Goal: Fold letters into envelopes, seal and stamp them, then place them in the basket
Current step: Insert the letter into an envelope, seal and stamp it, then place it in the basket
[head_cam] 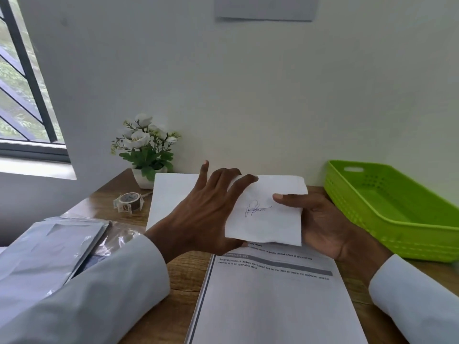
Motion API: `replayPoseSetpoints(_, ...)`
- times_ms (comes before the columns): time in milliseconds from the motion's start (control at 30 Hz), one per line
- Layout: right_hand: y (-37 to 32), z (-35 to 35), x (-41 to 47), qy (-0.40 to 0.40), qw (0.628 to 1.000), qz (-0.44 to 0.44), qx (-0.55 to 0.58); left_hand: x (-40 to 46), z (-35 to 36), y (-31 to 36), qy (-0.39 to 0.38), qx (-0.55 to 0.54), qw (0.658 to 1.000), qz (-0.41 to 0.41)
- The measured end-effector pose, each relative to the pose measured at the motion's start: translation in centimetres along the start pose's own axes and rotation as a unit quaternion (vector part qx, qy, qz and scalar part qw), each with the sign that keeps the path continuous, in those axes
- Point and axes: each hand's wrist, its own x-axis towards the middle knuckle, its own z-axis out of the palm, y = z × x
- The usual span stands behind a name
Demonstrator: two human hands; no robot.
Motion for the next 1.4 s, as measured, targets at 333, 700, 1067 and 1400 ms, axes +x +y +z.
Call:
replayPoseSetpoints(333,-0.5,-0.4,0.5,0.034,0.999,0.009,0.042,-0.4,-0.3,0.2,-0.002,-0.046,0.999,-0.025)
replayPoseSetpoints(700,-1.6,-2.3,1.2,0.107,0.976,-0.154,-0.112,-1.0,-0.3,-3.6,0.023,0.002,0.999,-0.049)
replayPoseSetpoints(1067,1.6,-4.5,2.4,0.102,0.705,-0.085,-0.696,-2.9,1.6,-7.1,-0.041,-0.069,0.995,-0.057)
replayPoseSetpoints(1400,0.0,-4.7,1.9,0.112,0.813,-0.064,-0.568,-3.0,1.6,-7.5,-0.072,-0.079,0.99,-0.088)
